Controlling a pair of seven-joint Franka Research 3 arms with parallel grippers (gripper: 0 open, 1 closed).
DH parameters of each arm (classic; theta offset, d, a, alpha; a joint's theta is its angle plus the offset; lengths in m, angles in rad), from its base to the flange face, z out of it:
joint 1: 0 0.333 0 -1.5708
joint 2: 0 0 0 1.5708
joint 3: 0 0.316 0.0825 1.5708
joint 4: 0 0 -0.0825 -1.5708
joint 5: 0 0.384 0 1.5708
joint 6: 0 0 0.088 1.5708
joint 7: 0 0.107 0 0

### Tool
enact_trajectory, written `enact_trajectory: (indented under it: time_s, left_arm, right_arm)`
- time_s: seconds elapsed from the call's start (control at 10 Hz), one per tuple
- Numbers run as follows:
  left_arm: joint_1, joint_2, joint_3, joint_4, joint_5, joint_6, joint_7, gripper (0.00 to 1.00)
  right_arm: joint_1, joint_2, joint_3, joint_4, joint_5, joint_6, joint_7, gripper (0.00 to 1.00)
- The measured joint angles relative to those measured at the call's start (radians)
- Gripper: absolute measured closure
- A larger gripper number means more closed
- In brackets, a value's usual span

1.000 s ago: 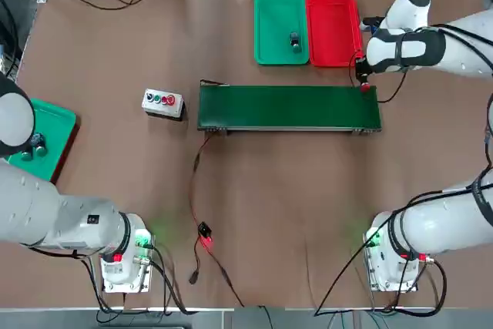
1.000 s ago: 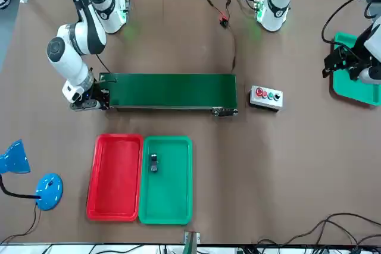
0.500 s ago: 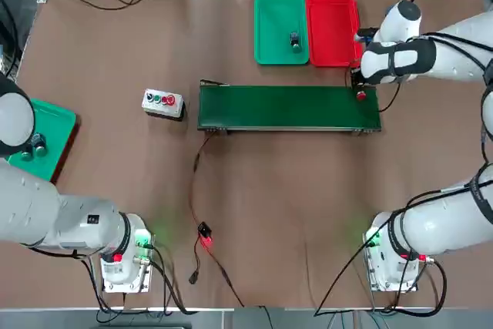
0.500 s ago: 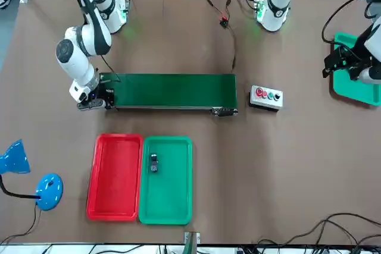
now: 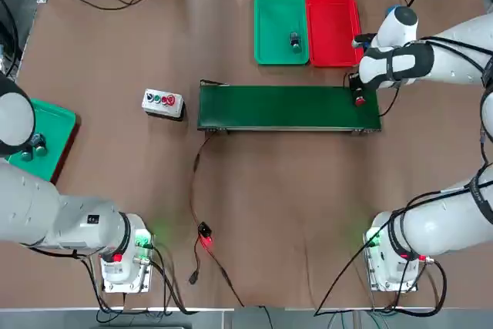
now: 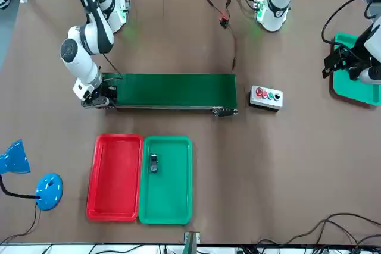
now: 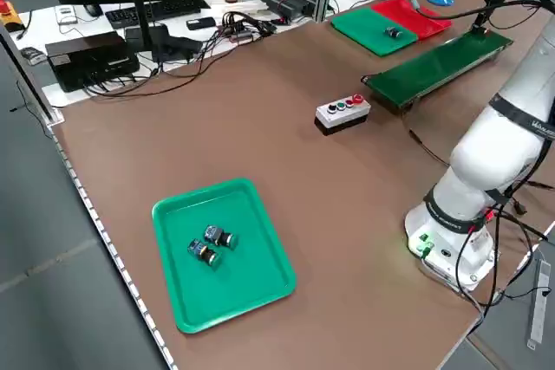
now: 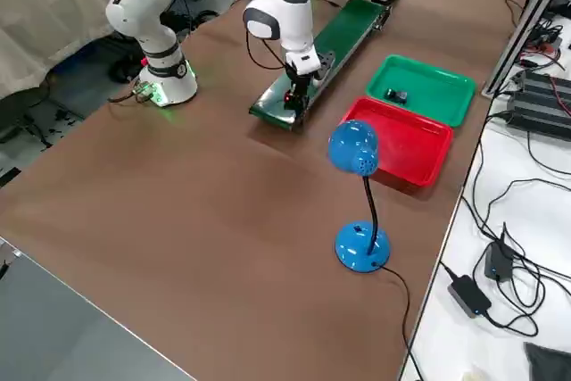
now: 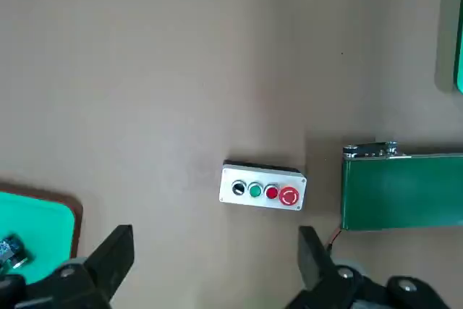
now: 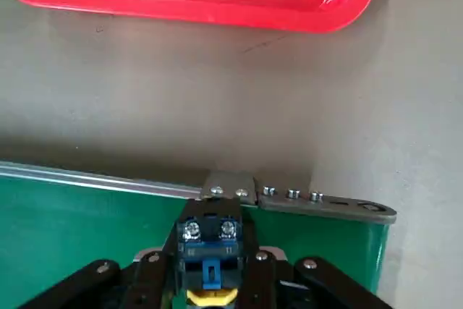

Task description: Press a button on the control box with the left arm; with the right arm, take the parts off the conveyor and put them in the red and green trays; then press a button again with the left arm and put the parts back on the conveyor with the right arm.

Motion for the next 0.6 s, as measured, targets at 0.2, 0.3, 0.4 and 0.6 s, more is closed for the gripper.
enact_trajectory:
  time_s: [0.2, 0.3, 0.4, 0.6]
  left_arm:
    - [0.000, 0.000, 0.000, 0.000, 0.000, 0.000, 0.000, 0.00]
    - [0.000, 0.000, 0.000, 0.000, 0.000, 0.000, 0.000, 0.00]
    - [0.000, 0.000, 0.000, 0.000, 0.000, 0.000, 0.000, 0.00]
    - [0.000, 0.000, 0.000, 0.000, 0.000, 0.000, 0.000, 0.00]
  right_arm:
    - [0.001, -0.001, 0.000, -0.004, 0.000, 0.001, 0.000, 0.64]
    - [0.006, -0.001, 0.000, -0.015, 0.000, 0.003, 0.000, 0.52]
    - [0.019, 0.000, 0.001, -0.018, 0.000, 0.005, 0.000, 0.37]
    - [0.033, 0.000, 0.001, 0.006, 0.000, 0.012, 0.001, 0.05]
